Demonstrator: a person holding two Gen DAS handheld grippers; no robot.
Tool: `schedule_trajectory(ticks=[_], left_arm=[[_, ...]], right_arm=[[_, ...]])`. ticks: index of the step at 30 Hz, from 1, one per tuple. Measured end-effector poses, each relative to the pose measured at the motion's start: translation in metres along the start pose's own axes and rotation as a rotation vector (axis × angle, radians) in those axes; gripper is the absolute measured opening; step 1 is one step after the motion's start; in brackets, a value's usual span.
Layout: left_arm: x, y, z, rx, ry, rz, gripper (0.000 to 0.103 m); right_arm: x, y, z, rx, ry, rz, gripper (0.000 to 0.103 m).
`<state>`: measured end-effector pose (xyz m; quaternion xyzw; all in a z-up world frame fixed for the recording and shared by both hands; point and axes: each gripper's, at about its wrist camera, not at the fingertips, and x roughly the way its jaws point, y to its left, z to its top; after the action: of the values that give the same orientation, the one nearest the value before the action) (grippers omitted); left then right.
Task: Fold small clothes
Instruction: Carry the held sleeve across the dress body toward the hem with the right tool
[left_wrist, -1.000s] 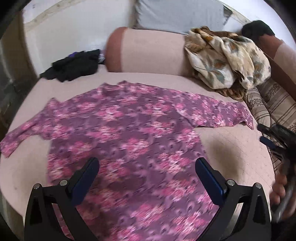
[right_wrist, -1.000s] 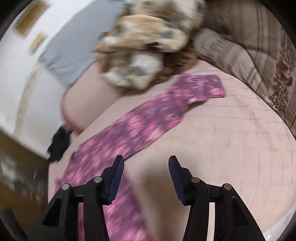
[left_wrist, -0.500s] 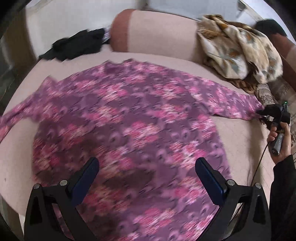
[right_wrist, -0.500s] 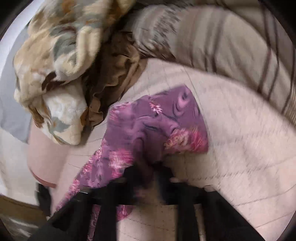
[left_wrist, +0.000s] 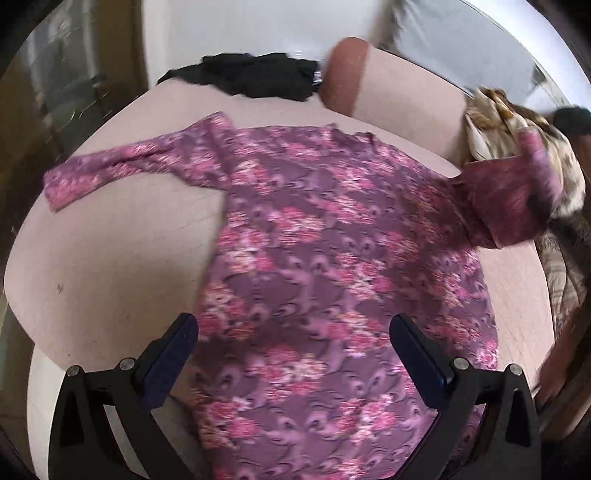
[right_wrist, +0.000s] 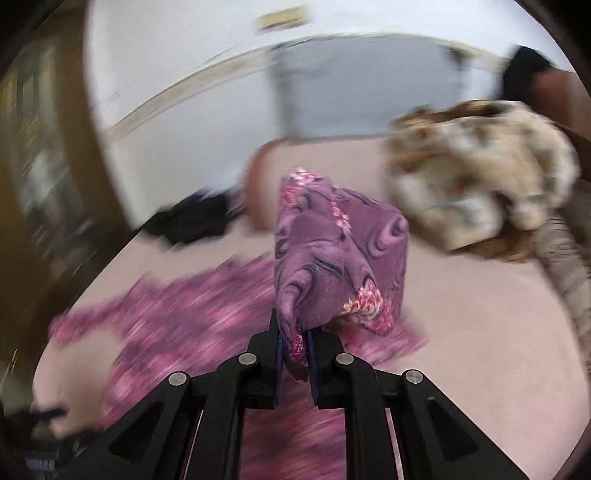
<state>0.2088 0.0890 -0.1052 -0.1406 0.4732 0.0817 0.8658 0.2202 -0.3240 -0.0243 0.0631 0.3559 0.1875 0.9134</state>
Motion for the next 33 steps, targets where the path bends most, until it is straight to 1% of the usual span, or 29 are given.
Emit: schedule_trajectory(ticks=[2, 3, 5, 6, 7, 8, 9, 10, 12, 14, 15, 16, 17, 18, 19, 20, 21, 22, 23, 24, 25, 26, 27, 28, 29, 30, 31, 32, 33], left_arm=[[0.005, 0.018, 0.001, -0.049, 0.003, 0.002, 0.103], [0.004, 0.023, 0.002, -0.069, -0.005, 0.0, 0.103], [0.004, 0.03, 0.005, -0.09, -0.019, -0.019, 0.103], [0.006, 0.031, 0.007, -0.089, -0.02, -0.028, 0.103], [0.008, 0.031, 0.008, -0.086, -0.02, -0.03, 0.103], [0.012, 0.03, 0.01, -0.08, -0.019, -0.034, 0.103], [0.015, 0.029, 0.012, -0.074, -0.019, -0.042, 0.103], [0.02, 0.026, 0.015, -0.062, -0.017, -0.05, 0.103], [0.03, 0.021, 0.02, -0.045, -0.013, -0.064, 0.103], [0.042, 0.012, 0.027, -0.024, -0.001, -0.099, 0.103], [0.048, 0.005, 0.033, -0.003, 0.003, -0.117, 0.103], [0.055, -0.003, 0.038, 0.023, 0.009, -0.128, 0.103], [0.064, -0.012, 0.045, 0.049, 0.021, -0.141, 0.103], [0.076, -0.021, 0.053, 0.055, 0.032, -0.162, 0.103], [0.087, -0.027, 0.058, 0.055, 0.052, -0.17, 0.103], [0.104, -0.036, 0.064, 0.057, 0.11, -0.169, 0.103], [0.115, -0.043, 0.067, 0.059, 0.149, -0.194, 0.103], [0.129, -0.053, 0.069, 0.072, 0.195, -0.241, 0.103], [0.137, -0.059, 0.069, 0.089, 0.21, -0.256, 0.1], [0.144, -0.064, 0.066, 0.107, 0.216, -0.248, 0.094], [0.151, -0.068, 0.061, 0.12, 0.23, -0.224, 0.065], [0.151, -0.068, 0.057, 0.123, 0.224, -0.203, 0.046], [0.147, -0.066, 0.055, 0.125, 0.193, -0.181, 0.039], [0.14, -0.061, 0.054, 0.114, 0.171, -0.189, 0.022], [0.128, -0.051, 0.053, 0.081, 0.161, -0.243, 0.014], [0.117, -0.043, 0.055, 0.061, 0.142, -0.285, 0.015], [0.102, -0.036, 0.055, 0.054, 0.104, -0.316, 0.014], [0.083, -0.028, 0.053, 0.053, 0.05, -0.337, 0.014], [0.068, -0.02, 0.049, 0.048, 0.017, -0.353, 0.014]], right_arm=[[0.017, 0.027, -0.024, -0.015, 0.089, 0.1, 0.013], [0.031, 0.041, -0.037, -0.038, 0.146, 0.134, 0.013], [0.056, 0.064, -0.067, -0.09, 0.277, 0.153, 0.02], [0.062, 0.067, -0.077, -0.089, 0.334, 0.174, 0.027], [0.059, 0.065, -0.084, -0.074, 0.371, 0.219, 0.032], [0.05, 0.063, -0.088, -0.069, 0.38, 0.25, 0.038], [0.038, 0.059, -0.09, -0.084, 0.372, 0.25, 0.057], [0.028, 0.054, -0.09, -0.091, 0.357, 0.23, 0.068], [0.01, 0.034, -0.087, -0.053, 0.34, 0.204, 0.069], [0.001, 0.0, -0.08, 0.054, 0.342, 0.183, 0.069], [0.0, -0.028, -0.073, 0.138, 0.333, 0.161, 0.069], [-0.001, -0.048, -0.065, 0.199, 0.323, 0.15, 0.069], [0.001, -0.068, -0.056, 0.26, 0.315, 0.137, 0.069], [0.008, -0.097, -0.049, 0.343, 0.319, 0.113, 0.069], [0.015, -0.113, -0.044, 0.396, 0.332, 0.101, 0.068], [0.024, -0.131, -0.039, 0.453, 0.349, 0.092, 0.066], [0.033, -0.146, -0.035, 0.504, 0.347, 0.082, 0.063], [0.041, -0.16, -0.032, 0.538, 0.335, 0.069, 0.06], [0.05, -0.168, -0.028, 0.543, 0.331, 0.058, 0.059], [0.062, -0.176, -0.025, 0.543, 0.34, 0.04, 0.059], [0.071, -0.181, -0.024, 0.551, 0.356, 0.025, 0.053], [0.08, -0.187, -0.024, 0.566, 0.375, 0.009, 0.047], [0.09, -0.193, -0.025, 0.582, 0.401, 0.003, 0.031], [0.095, -0.196, -0.026, 0.588, 0.42, 0.002, 0.011], [0.098, -0.199, -0.027, 0.597, 0.438, 0.002, 0.006], [0.095, -0.202, -0.027, 0.603, 0.435, 0.013, 0.006], [0.094, -0.201, -0.026, 0.6, 0.423, 0.021, 0.006], [0.087, -0.204, -0.026, 0.596, 0.407, 0.028, 0.006], [0.081, -0.202, -0.026, 0.599, 0.391, 0.039, 0.006]])
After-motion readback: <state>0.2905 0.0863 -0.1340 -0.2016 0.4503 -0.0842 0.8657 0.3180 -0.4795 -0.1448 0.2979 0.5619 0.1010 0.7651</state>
